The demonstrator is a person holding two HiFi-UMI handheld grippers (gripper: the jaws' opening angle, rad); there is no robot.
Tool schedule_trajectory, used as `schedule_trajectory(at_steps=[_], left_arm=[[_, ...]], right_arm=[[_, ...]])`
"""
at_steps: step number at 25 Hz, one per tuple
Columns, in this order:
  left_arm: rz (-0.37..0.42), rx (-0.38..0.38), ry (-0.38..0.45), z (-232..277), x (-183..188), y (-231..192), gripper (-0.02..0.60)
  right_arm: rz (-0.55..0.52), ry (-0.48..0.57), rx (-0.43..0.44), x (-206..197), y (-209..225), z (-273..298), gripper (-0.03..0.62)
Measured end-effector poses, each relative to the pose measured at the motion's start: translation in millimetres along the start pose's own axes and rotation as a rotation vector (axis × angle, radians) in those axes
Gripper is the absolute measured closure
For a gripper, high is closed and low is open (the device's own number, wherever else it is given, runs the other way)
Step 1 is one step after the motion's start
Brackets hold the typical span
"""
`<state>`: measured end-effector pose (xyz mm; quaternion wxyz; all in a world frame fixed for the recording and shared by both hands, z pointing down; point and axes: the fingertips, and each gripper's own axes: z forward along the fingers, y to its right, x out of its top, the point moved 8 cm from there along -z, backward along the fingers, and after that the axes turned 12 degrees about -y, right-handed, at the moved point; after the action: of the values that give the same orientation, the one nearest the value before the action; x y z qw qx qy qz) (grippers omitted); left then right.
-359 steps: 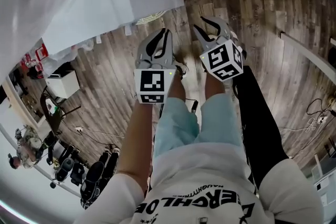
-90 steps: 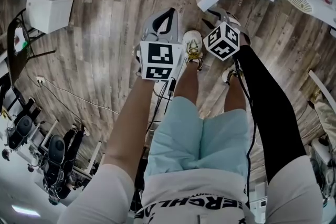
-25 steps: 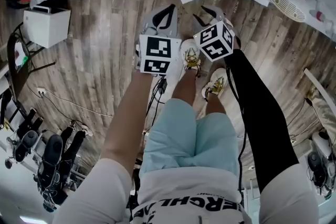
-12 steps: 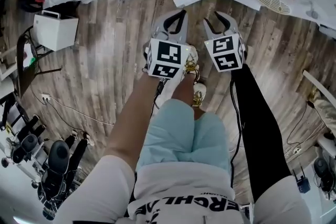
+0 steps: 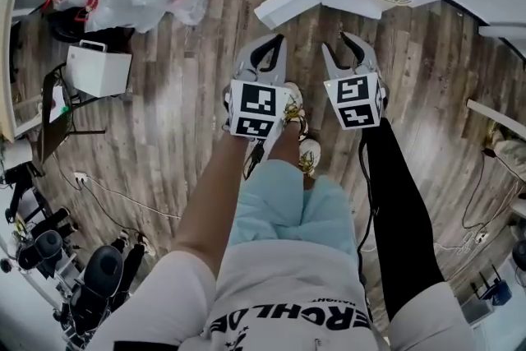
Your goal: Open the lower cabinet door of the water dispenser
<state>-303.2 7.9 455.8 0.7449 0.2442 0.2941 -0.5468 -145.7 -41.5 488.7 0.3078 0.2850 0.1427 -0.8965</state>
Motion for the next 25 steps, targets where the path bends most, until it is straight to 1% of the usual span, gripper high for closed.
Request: schedule_trajectory(at_steps=[4,7,14,20,25], left_arm=[[0.016,0.001,0.024,-35.8,9.3,28.5,0.526],[0.043,0.0,0.042,-65.9,18.8,45.5,0.526],[0.061,-0.017,0.101,-128.3,51.3,86.7,0.526],[0.094,-0.035,0.132,-179.0,67.5,122.9,0.526],[0.068,-0.046,0.182,-223.4,79.3,143.3,0.526]], right_arm=[[0.047,0.029,-0.03,-15.9,-3.8,-52.0,0.444],[0.084,0.06,-0.049,-23.5,-11.7,-92.9,0.444],[0.129,0.129,-0.128,-37.7,-12.4,-191.5,0.444],[0.178,0.198,-0.202,-50.0,-8.7,-269.7,0.444],[0.232,0.255,-0.241,-58.6,-8.7,-318.4,0.444]])
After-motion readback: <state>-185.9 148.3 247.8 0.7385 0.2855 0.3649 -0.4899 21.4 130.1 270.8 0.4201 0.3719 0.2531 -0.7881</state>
